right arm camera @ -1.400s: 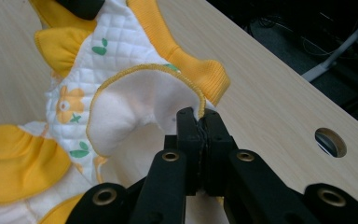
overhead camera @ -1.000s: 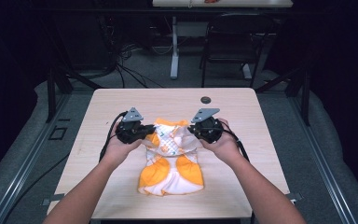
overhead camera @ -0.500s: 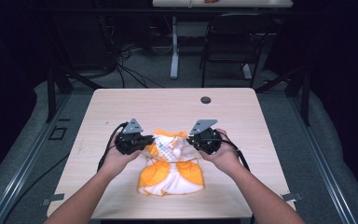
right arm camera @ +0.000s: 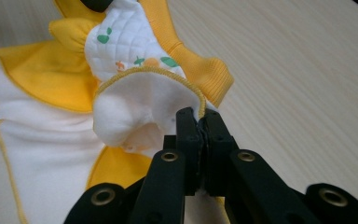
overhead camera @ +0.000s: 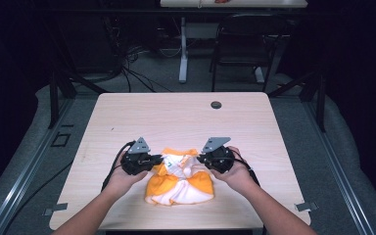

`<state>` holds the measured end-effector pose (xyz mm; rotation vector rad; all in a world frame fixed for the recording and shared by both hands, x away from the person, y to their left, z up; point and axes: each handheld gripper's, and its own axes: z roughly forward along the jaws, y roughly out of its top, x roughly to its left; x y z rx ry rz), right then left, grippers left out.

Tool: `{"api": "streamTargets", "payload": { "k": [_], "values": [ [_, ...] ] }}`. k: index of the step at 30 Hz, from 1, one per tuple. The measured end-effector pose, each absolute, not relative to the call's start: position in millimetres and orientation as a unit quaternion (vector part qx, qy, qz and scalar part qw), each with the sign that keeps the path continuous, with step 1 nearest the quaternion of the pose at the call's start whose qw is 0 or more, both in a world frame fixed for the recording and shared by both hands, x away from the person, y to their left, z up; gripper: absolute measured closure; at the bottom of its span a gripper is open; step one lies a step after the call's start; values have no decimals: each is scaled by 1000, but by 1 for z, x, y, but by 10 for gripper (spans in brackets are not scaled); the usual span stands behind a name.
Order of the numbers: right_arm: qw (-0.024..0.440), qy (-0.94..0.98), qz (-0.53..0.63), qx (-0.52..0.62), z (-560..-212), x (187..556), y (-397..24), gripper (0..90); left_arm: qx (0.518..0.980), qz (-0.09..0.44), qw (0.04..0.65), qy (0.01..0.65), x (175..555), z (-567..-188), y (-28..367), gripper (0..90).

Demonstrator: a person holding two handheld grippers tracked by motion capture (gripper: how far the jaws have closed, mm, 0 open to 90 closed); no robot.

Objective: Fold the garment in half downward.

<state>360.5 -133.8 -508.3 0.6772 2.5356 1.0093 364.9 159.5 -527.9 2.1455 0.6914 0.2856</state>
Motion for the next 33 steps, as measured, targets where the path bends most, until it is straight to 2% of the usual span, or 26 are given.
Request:
{"api": "streamTargets", "payload": {
  "k": [9, 12, 26, 33],
  "values": [
    [139, 892, 358, 239, -519, 345, -138, 842, 861, 89, 421, 270, 349, -538, 160, 808],
    [129, 893, 359, 239, -522, 339, -139, 793, 863, 81, 421, 269, 346, -540, 161, 779],
    [90, 896, 370, 229, -536, 307, -152, 691, 868, 55, 423, 255, 316, -549, 173, 741],
    [95, 908, 351, 209, -544, 289, -153, 615, 867, 52, 431, 245, 297, -549, 178, 685]
  ]
}}
